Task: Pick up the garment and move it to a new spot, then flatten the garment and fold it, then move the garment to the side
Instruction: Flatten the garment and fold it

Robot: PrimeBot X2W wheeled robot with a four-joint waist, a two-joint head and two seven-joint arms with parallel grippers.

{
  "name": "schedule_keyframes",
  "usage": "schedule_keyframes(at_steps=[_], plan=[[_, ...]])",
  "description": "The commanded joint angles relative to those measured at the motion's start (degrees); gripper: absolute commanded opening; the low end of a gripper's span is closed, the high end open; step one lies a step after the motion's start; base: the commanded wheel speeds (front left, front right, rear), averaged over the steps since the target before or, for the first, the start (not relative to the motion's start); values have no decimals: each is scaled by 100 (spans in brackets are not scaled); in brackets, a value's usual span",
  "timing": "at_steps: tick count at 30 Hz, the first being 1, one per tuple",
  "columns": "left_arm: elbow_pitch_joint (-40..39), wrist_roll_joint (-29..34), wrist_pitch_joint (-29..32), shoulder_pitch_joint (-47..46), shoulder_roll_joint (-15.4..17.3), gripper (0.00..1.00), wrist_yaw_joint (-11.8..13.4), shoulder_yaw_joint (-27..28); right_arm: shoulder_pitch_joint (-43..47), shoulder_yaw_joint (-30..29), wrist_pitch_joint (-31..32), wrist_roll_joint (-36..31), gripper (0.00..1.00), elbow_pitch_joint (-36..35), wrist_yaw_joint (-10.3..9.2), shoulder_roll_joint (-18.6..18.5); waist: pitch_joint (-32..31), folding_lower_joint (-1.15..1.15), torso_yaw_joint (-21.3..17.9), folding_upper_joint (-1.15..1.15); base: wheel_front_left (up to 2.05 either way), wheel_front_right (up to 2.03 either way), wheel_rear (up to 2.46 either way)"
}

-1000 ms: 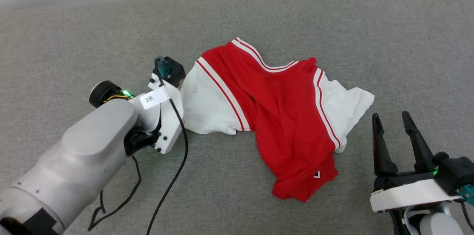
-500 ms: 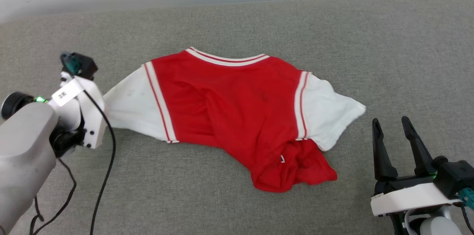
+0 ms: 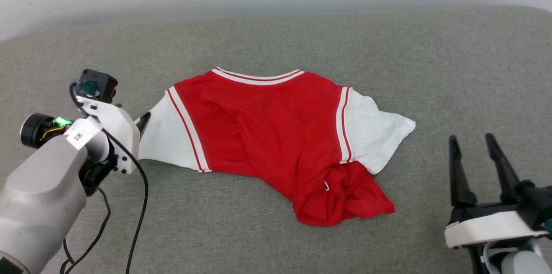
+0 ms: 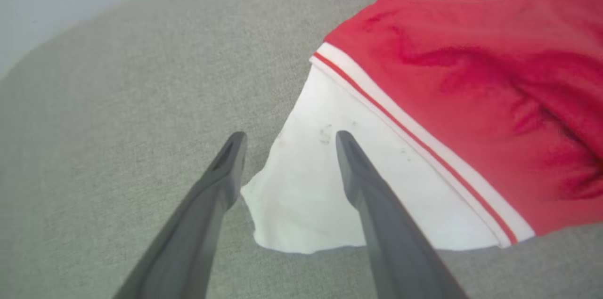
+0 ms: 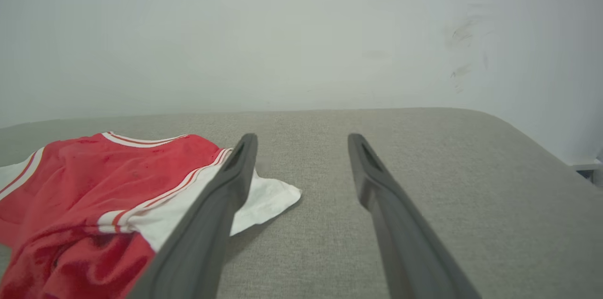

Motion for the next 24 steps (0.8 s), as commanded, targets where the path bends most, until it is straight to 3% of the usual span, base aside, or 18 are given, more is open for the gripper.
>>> schedule_keyframes(at_steps=[1,6,9,13,19,24], plan=[[-53,72,-429,86,1,100,95,85,-103,-107,-11,-132,100,-63,-4,7,-134,0,95,0,0,0,0],[-384,189,-1593,307,20,100,443,305,-383,-332,-11,-376,100,-170,-5,-177,-329,0,223,0,0,0,0],[-722,260,-2047,546,51,100,788,449,-628,-362,-11,-421,100,-243,-4,-424,-415,0,308,0,0,0,0],[-1381,404,-2222,971,79,100,1286,736,-965,-277,-11,-351,100,-198,-4,-870,-484,0,459,0,0,0,0],[-2910,1239,-2232,1993,18,100,2188,1824,-1437,104,53,-37,100,320,-5,-1609,-507,0,698,0,0,0,0],[-3846,2041,-2234,2971,-189,100,2598,2619,-1928,975,1068,587,100,797,-6,-2488,-480,0,860,0,0,0,0]])
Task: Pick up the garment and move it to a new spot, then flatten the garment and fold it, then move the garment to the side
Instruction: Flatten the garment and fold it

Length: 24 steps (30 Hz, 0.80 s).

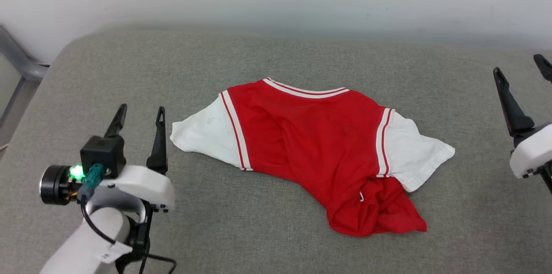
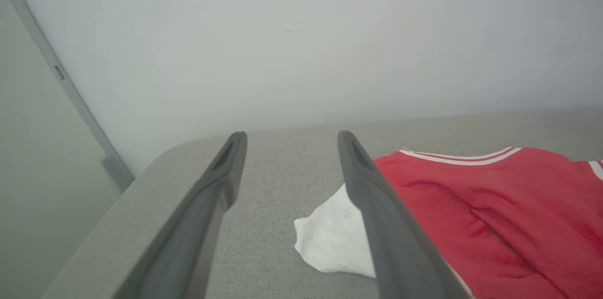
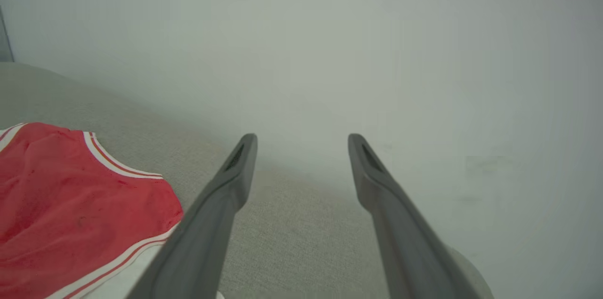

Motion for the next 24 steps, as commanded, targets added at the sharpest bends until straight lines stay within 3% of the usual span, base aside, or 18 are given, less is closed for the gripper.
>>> schedule_keyframes(at_steps=[1,7,13,24], plan=[[-343,400,-13,504,-198,100,74,388,-218,687,899,538,100,109,-7,-542,65,0,113,0,0,0,0],[-625,1004,-15,1072,-707,100,-94,892,-472,1709,2581,1618,100,17,-7,-1388,262,0,284,0,0,0,0],[-579,1483,-14,1205,-1260,100,-494,1173,-670,2031,3901,2336,100,226,-6,-1666,573,0,495,0,0,0,0],[-309,2134,-14,958,-2066,100,-1220,1436,-759,2402,4026,2354,100,975,-6,-1622,1045,0,929,0,0,0,0]])
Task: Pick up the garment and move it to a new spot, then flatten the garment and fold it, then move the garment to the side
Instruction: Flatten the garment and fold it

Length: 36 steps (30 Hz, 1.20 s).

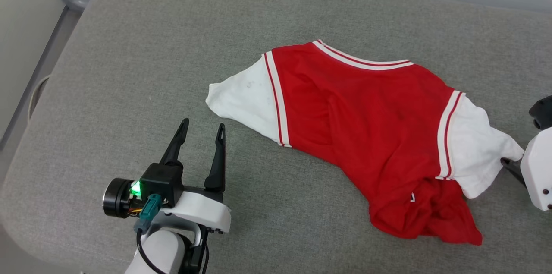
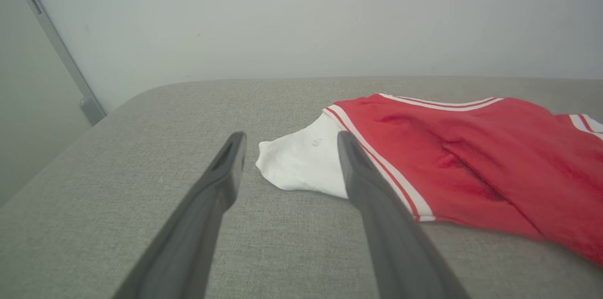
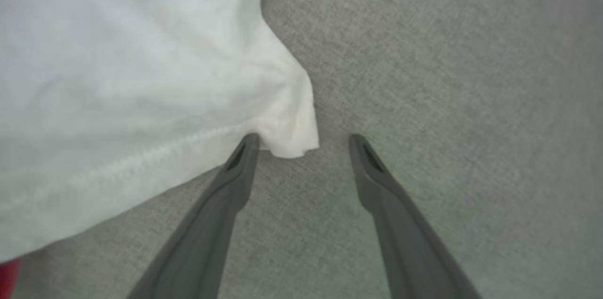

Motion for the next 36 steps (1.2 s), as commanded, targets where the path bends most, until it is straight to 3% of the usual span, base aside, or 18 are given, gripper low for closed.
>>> schedule_keyframes(at_steps=[1,8,9,10,17,26,36], plan=[[24,94,-14,-93,-75,100,-83,63,72,188,16,-51,100,161,-5,28,115,0,135,0,0,0,0],[91,395,-15,21,-321,100,-329,433,323,671,-271,193,100,485,19,309,140,0,119,0,0,0,0],[101,427,-15,45,-336,100,-363,491,272,729,-390,176,40,443,30,295,131,0,86,0,0,0,0],[109,458,-15,56,-361,100,-378,547,194,737,-502,156,0,424,30,261,122,0,50,0,0,0,0],[177,684,-15,63,-480,100,-565,779,-465,315,-1297,169,0,538,-8,-173,28,0,-142,0,0,0,0],[261,834,-15,153,-595,100,-763,1015,-411,-278,-1764,262,0,1449,-8,-596,-39,0,-221,0,0,0,0],[368,970,-15,133,-678,100,-910,1181,-137,-526,-1874,176,0,2580,-8,-332,-9,0,-258,0,0,0,0]])
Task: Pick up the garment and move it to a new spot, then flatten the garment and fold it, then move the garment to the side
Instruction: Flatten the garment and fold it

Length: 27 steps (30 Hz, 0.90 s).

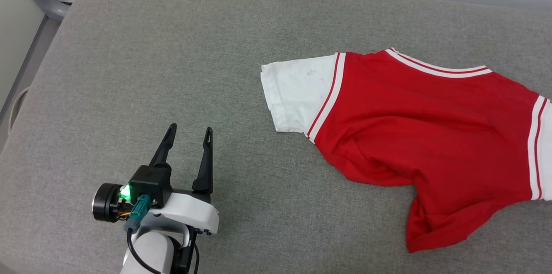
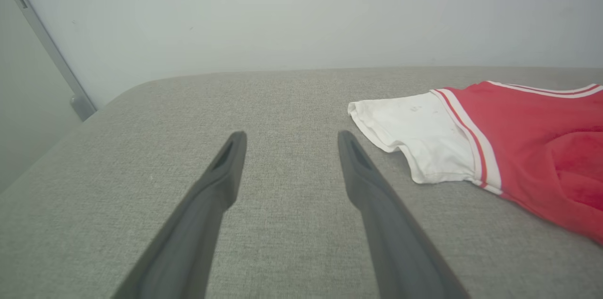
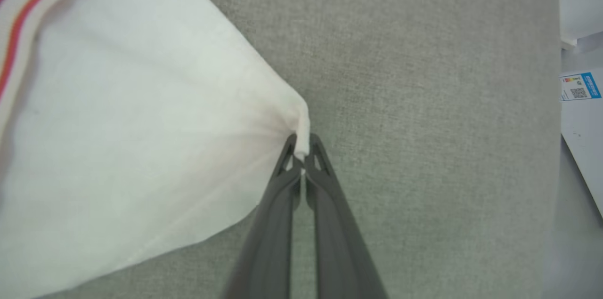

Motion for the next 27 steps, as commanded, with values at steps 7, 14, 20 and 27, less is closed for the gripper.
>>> schedule_keyframes(at_steps=[7,14,20,27], plan=[[149,81,-15,-28,58,100,-125,210,-81,-120,-671,-27,100,91,-10,460,-240,0,-192,0,0,0,0],[249,127,-15,-289,242,100,-273,394,-67,-491,-1796,-597,100,-20,-9,635,-567,0,-498,0,0,0,0],[498,68,-16,-887,527,100,-527,447,289,-1211,-2734,-1203,100,-436,-9,1110,-672,0,-756,0,0,0,0],[970,-116,242,-1979,982,100,-778,204,1066,-2183,-3156,-1905,100,-1783,-9,2052,-603,0,-1045,0,0,0,0]])
